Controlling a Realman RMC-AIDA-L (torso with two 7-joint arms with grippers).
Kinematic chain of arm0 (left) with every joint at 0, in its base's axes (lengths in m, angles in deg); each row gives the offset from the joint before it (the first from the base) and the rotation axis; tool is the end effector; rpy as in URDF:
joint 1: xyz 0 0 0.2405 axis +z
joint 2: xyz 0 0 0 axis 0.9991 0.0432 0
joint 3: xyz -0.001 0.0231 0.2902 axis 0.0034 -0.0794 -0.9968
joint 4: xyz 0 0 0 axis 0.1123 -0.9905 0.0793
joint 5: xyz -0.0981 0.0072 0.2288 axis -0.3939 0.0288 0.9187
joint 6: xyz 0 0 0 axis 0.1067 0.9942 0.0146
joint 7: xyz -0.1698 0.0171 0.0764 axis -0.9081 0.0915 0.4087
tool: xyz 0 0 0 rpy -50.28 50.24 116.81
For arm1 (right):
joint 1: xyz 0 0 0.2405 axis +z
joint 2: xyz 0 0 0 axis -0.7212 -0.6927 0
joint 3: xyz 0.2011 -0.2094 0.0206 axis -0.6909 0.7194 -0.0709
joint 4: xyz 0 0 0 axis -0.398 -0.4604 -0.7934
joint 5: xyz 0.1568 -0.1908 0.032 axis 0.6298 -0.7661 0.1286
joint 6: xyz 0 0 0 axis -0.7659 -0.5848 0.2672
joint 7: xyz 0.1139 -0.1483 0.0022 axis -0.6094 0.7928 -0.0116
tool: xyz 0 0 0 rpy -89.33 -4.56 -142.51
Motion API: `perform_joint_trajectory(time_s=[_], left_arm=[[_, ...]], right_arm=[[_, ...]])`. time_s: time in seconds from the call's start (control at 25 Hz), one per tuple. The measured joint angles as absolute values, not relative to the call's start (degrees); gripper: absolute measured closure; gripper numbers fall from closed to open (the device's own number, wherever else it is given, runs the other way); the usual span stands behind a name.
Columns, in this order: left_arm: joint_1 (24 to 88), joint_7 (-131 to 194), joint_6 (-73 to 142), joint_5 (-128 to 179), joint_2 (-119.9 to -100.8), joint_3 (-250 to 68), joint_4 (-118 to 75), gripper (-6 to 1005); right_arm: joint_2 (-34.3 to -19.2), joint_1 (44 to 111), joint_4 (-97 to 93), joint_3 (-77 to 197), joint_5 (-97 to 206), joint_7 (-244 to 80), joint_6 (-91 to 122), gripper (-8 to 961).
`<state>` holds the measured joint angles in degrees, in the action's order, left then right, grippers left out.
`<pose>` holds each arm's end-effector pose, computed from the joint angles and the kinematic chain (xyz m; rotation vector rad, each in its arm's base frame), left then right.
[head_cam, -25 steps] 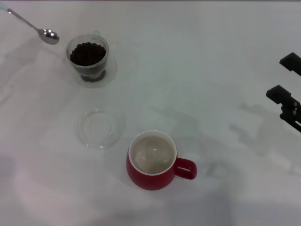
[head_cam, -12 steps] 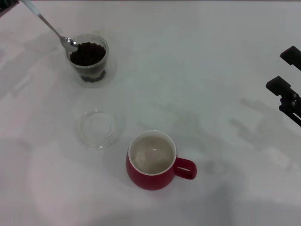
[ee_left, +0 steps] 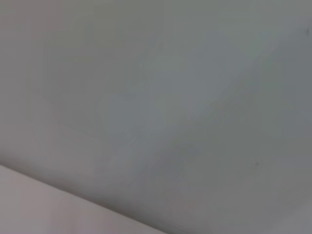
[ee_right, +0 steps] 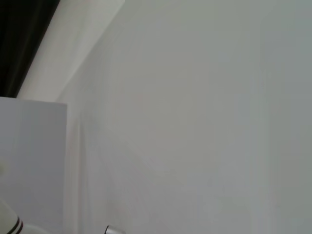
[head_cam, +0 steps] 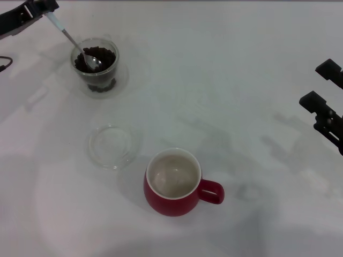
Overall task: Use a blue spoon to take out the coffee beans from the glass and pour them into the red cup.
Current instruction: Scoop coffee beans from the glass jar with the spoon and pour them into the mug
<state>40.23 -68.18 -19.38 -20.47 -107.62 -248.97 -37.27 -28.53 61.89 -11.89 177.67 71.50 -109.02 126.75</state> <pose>-0.3275 0.5074 -0.0247 -1.9454 -1.4577 -0.8963 0.3433 0.2238 -0.0210 -2.1012 0.2680 1.3585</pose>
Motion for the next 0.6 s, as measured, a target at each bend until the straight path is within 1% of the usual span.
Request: perform_joint_trajectory(time_s=[0.16, 0.36, 0.6], left_arm=[[40.2, -70.9, -19.1, -20.3, -107.7, -249.0, -36.0, 874], [41.5, -73.7, -18.7, -20.5, -108.83, -249.0, -35.2, 874], [43.7, -78.4, -18.6, -20.8, -109.31, -248.9, -34.6, 874]], right_arm=[[-28.54, 62.0, -11.9, 177.7, 71.5, -109.1, 126.3, 313], [-28.16, 61.9, -11.9, 177.7, 71.5, -109.4, 126.2, 312], [-27.63, 61.8, -12.0, 177.7, 71.6, -109.4, 126.2, 313]])
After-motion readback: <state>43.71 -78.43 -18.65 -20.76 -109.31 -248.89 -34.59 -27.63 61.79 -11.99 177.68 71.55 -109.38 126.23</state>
